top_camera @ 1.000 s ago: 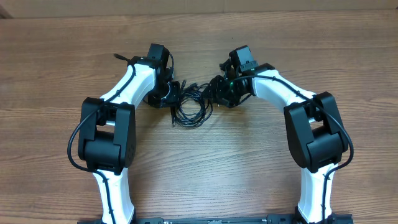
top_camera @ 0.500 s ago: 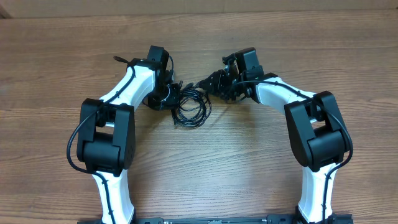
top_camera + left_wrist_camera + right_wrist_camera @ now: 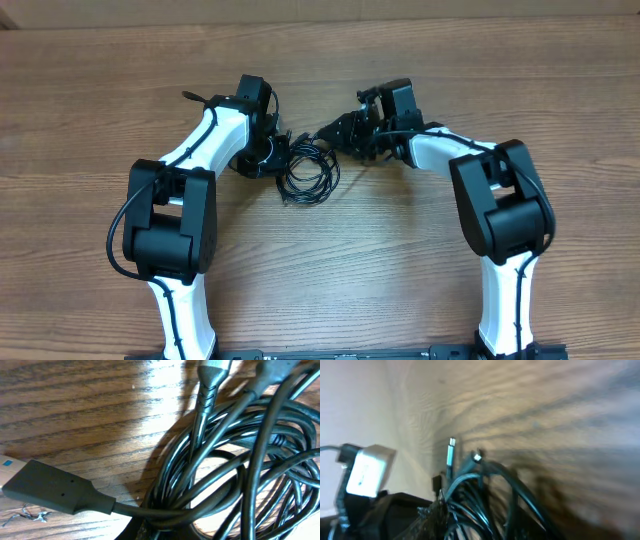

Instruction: Untangle cables

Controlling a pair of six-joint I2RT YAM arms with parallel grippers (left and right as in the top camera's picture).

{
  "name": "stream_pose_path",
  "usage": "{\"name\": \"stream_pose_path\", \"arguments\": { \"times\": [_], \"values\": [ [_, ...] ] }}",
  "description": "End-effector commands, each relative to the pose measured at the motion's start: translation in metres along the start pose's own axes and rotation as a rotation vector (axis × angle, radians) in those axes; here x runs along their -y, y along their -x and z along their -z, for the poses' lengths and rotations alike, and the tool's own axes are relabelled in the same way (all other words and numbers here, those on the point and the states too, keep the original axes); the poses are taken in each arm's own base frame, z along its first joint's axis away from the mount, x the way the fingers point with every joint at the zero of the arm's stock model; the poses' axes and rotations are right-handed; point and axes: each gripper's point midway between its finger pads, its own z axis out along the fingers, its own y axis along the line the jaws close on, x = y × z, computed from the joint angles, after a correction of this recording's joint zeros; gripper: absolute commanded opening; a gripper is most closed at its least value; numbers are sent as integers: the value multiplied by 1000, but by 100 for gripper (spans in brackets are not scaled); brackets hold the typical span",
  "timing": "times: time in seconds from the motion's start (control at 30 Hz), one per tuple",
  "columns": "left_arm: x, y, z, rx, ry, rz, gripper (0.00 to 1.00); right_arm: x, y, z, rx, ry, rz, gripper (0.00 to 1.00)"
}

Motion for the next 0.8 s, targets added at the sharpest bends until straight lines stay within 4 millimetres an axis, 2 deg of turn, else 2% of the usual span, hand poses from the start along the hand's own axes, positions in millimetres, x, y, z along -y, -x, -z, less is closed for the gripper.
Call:
{"name": "stream_pose_path", "arguments": {
  "times": [0.0,0.17,0.33,0.47,0.63,0.77],
  "values": [
    [-23,-22,-28,-81,97,20,8,-14,-8,-6,-57,104,41,35],
    [-26,-21,-28,-74,112,19,8,-9,-13,-13,-75,110,7,13],
    [-26,-18,-28,-61,112,17,7,-25,-21,-14,-133,204,14,12],
    [-25,-18,-28,-59,112,15,7,-32,-26,-10,-171,249,27,5],
    [-30,-17,-28,-54,138,12,5,-59,-21,18,-212,402,141,4],
    [-34,-15,-27,-46,164,12,4,-86,-8,44,-166,431,202,4]
  ]
}}
